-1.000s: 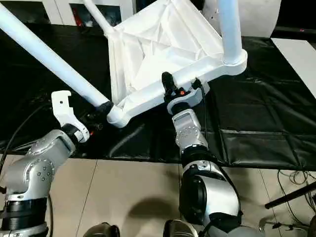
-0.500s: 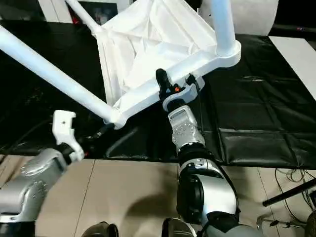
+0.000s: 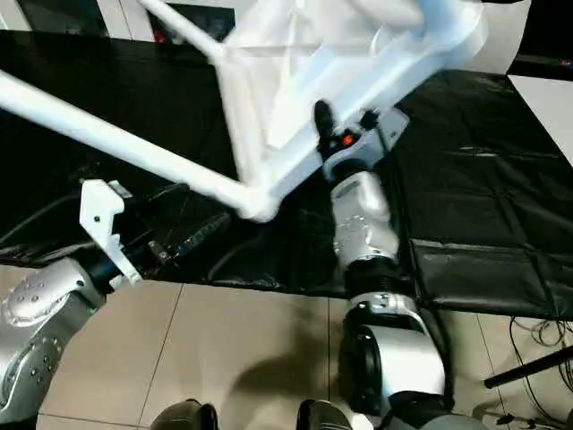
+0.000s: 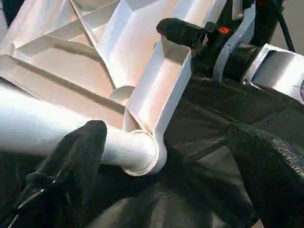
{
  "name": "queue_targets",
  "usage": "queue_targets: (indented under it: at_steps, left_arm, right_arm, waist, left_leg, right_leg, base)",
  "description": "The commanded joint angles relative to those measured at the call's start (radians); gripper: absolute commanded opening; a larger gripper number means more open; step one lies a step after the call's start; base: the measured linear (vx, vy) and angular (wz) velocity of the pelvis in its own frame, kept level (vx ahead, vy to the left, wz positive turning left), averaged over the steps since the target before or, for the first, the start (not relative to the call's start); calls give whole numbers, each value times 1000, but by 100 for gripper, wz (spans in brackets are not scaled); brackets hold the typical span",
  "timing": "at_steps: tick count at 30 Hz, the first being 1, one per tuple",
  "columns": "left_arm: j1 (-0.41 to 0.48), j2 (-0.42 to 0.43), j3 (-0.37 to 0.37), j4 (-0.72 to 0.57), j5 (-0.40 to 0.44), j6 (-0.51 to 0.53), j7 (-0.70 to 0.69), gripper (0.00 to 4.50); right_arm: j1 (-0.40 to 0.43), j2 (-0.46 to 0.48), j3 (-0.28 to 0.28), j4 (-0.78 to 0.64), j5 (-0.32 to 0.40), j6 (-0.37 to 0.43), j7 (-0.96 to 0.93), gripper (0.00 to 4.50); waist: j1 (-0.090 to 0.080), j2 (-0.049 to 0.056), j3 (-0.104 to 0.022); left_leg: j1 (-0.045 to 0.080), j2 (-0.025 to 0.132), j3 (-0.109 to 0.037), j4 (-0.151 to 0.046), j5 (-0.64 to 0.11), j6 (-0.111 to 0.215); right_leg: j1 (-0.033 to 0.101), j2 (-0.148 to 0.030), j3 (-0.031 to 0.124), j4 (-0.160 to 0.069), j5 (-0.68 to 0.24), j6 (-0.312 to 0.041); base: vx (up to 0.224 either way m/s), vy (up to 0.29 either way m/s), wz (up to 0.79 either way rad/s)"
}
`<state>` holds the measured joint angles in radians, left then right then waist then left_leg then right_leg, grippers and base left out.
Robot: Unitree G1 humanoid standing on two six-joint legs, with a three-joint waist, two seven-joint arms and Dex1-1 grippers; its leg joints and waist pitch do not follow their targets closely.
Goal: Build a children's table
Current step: Flip table
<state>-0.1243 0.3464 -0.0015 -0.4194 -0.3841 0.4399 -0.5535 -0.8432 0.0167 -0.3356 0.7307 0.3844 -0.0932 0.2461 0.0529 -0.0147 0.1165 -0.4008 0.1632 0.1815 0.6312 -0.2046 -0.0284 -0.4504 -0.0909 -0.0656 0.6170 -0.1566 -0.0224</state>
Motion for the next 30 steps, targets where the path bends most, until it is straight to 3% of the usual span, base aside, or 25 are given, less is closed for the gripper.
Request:
queue_targets:
  at_steps: [1, 4, 9, 11, 12, 13, 17, 21, 24, 30]
  left_arm:
    - [-17, 22, -20, -27, 11, 17, -5, 450]
    - [-56, 67, -37, -34, 55, 33, -17, 450]
    - [-110, 83, -53, -44, 59, 40, -27, 450]
    - [-121, 85, -57, -46, 62, 43, -23, 450]
    - [-166, 92, -69, -58, 75, 57, -7, 450]
    - [-180, 96, -72, -64, 78, 64, -5, 450]
    - [-219, 132, -90, -72, 126, 52, -14, 450]
    - [-256, 144, -100, -61, 182, 24, 5, 450]
    - [-292, 136, -95, -47, 200, -1, 32, 450]
    - [-343, 148, -98, -49, 251, -49, 41, 450]
  right_arm:
    - [31, -36, 35, -86, -78, -72, -9, 200]
    - [81, -48, 116, -193, -184, -36, -89, 200]
    - [108, -28, 156, -243, -237, -30, -131, 200]
    - [116, -27, 167, -254, -248, -25, -143, 199]
    - [143, -39, 219, -292, -312, -12, -186, 198]
    - [151, -43, 234, -305, -332, -4, -201, 197]
    - [155, -54, 262, -320, -400, 24, -252, 197]
    - [143, -61, 285, -314, -463, 47, -302, 196]
    - [139, -70, 315, -325, -514, 82, -363, 196]
    - [141, -106, 293, -314, -576, 104, -451, 196]
  waist:
    - [-13, -2, -71]
    - [-15, -3, -70]
    - [-28, -3, -69]
    - [-33, -5, -68]
    - [-32, -3, -69]
    - [-32, -4, -70]
    - [-34, -9, -68]
    - [-30, -5, -67]
    - [-28, -10, -68]
    - [-25, -11, -68]
  left_leg:
    - [30, 53, -9, -86, -70, 78]
    - [29, 51, -11, -88, -76, 53]
    - [23, 49, -14, -92, -120, 13]
    - [20, 47, -14, -92, -133, 11]
    - [21, 47, -14, -92, -133, 8]
    - [25, 47, -12, -91, -128, 4]
    - [21, 46, -12, -92, -140, -7]
    - [29, 48, -12, -95, -160, -30]
    - [34, 47, -11, -95, -179, -46]
    - [32, 48, -11, -96, -186, -54]
  right_leg:
    - [62, -41, 48, -53, -168, -216]
    - [61, -38, 49, -55, -175, -184]
    - [64, -42, 50, -58, -211, -164]
    - [66, -41, 50, -60, -218, -162]
    - [66, -41, 50, -60, -218, -161]
    - [62, -38, 50, -60, -209, -155]
    - [65, -38, 52, -63, -236, -140]
    - [58, -34, 53, -63, -231, -135]
    - [55, -31, 54, -61, -221, -132]
    - [56, -32, 55, -63, -230, -118]
  base:
    - [0, 0, 0]
    - [0, 0, 0]
    - [0, 0, 0]
    - [0, 0, 0]
    - [0, 0, 0]
    - [0, 0, 0]
    - [0, 0, 0]
    - [0, 0, 0]
    - [0, 0, 0]
    - [0, 0, 0]
